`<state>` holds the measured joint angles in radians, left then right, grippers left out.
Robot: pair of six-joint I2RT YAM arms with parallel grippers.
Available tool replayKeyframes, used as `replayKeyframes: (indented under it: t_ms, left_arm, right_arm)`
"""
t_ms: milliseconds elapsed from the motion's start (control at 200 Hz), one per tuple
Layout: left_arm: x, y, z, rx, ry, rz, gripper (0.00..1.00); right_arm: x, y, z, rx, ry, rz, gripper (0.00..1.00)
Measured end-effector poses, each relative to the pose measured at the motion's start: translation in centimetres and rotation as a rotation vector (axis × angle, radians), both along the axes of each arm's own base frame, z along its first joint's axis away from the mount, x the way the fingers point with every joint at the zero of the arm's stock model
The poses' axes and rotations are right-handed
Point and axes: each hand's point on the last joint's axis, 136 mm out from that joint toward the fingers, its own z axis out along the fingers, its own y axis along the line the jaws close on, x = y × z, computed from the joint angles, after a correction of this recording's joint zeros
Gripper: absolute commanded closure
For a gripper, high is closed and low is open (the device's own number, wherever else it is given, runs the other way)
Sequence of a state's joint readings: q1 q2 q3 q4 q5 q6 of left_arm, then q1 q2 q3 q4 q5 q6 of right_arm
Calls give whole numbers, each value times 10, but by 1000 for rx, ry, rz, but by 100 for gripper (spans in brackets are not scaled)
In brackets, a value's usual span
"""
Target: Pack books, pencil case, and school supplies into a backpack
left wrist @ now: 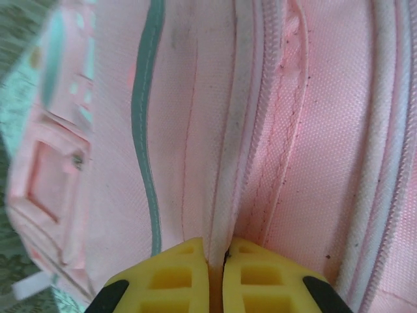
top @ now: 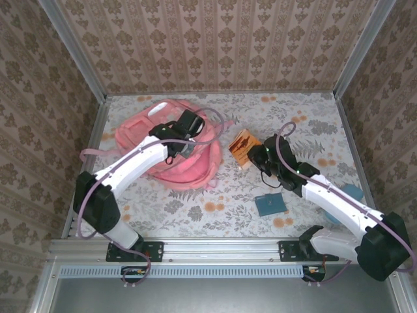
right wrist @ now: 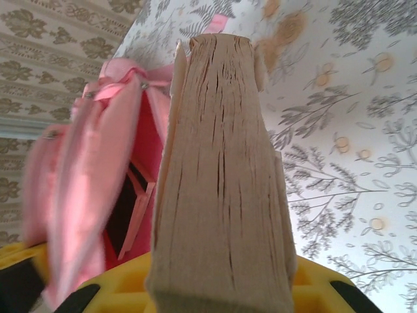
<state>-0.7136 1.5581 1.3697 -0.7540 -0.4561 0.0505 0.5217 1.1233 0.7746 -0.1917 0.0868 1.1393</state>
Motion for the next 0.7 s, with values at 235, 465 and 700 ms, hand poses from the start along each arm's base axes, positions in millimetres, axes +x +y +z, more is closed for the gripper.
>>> replayKeyframes:
  t_ms: [235,465,700]
  left_arm:
    - [8,-8,34,-84,-123,-1,98]
    - [13,-16,40,-125,-149,-9,98]
    - [16,-24,45,-186,-160,-9,99]
  right_arm:
    - [-1,8,19,8,-99,82,85]
    - [0,45,38,125,-172,229,85]
    - [6,97,0,238,-80,331,84]
